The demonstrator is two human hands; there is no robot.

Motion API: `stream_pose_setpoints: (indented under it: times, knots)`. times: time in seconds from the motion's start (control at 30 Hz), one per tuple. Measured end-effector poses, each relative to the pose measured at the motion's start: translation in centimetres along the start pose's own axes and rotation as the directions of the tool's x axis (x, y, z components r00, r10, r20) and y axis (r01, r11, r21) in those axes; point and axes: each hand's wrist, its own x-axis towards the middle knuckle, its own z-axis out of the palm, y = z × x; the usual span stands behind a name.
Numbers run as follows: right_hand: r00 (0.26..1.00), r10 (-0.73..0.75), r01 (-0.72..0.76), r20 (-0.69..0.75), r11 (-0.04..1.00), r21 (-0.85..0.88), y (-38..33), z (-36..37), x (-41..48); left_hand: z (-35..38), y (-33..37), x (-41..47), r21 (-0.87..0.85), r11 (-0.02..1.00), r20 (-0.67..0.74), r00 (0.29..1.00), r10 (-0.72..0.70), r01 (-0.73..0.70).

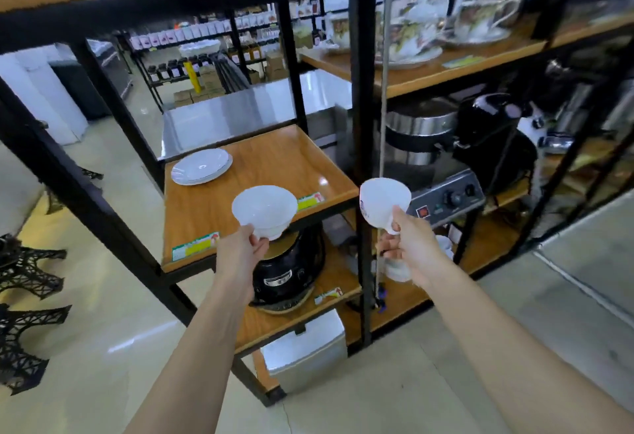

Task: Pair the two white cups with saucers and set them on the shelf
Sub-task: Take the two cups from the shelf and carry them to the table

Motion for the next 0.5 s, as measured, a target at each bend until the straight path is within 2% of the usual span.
stream_pose_setpoints:
  times: [0.17,0.23,0.33,0.5]
  knots:
    - [0.988,-0.005,0.011,-0.153,0.999,0.043,0.6,-10.4,-2.6,8.3,-2.7,-4.6,0.083,0.995,0.21,0.976,-0.063,0.046]
    - [0.97,-0.018,0.03,-0.244,0.999,0.044,0.7,-14.8,-3.8,12.1,-4.0,-7.0,0.101,0.992,0.326,0.94,-0.102,0.072]
    - [0.932,-0.031,0.068,-0.36,0.994,0.09,1.1,-21.6,-6.1,17.8,-6.6,-11.3,0.201,0.979,0.429,0.897,-0.112,0.026]
    - [0.837,-0.037,0.144,-0.547,0.977,0.155,2.6,-34.1,-11.0,27.5,-12.4,-19.7,0.262,0.965,0.609,0.774,-0.171,0.006]
